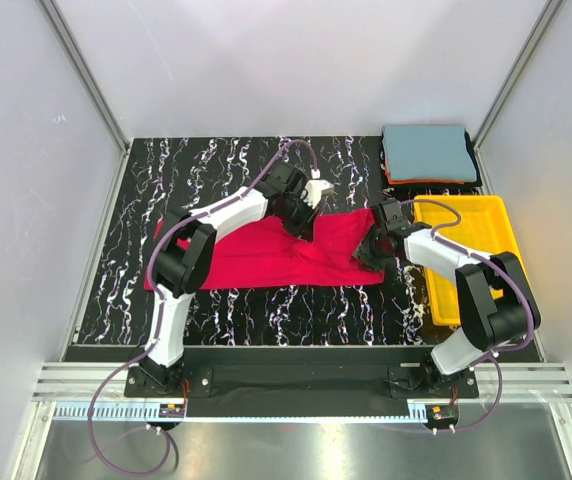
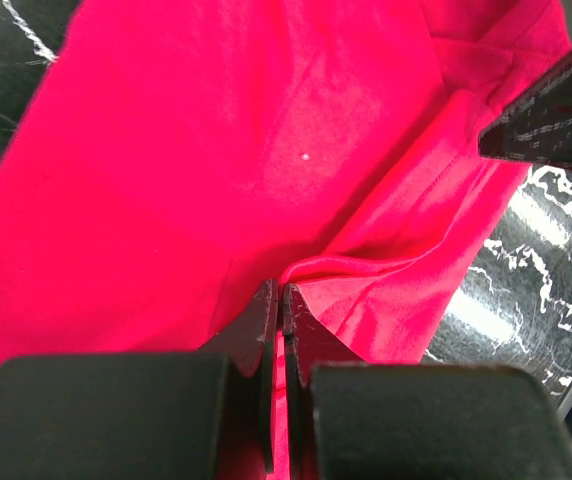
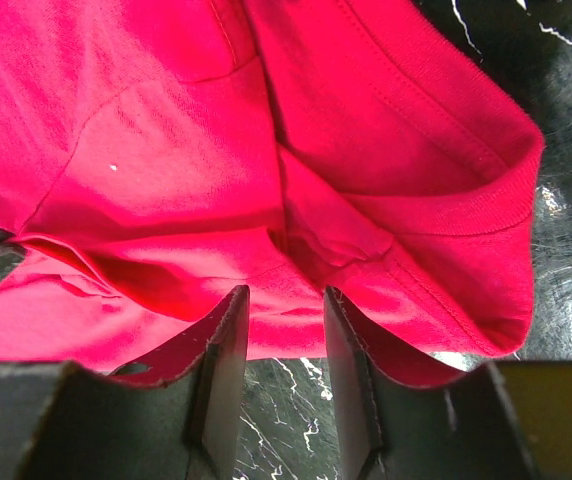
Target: Fold and stack the t-shirts
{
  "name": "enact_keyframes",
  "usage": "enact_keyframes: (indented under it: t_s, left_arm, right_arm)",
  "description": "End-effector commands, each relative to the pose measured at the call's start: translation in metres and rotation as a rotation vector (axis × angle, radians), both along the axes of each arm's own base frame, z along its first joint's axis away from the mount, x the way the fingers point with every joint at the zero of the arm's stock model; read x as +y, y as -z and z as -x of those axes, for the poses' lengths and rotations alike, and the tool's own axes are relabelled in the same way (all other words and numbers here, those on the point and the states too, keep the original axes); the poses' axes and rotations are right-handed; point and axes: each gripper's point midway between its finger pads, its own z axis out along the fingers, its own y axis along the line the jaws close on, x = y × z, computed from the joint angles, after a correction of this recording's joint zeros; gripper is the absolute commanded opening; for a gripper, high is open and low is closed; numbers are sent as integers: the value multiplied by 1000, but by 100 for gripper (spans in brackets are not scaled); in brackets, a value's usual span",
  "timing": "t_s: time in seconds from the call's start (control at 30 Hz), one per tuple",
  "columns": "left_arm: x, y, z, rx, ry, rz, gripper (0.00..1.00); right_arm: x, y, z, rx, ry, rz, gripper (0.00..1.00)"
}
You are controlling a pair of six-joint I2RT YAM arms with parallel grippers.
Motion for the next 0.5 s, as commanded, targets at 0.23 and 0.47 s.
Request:
enact_keyframes:
  t_s: [0.23,0.47]
  left_arm:
    - [12,-20,-37,-24,-166,44,0]
    - [17,-16,-30,20,-244,66,0]
  right_arm:
    - [-2,-21,-16,-87,19,-6,43]
    - [-2,-26,-23,-110,16,7,39]
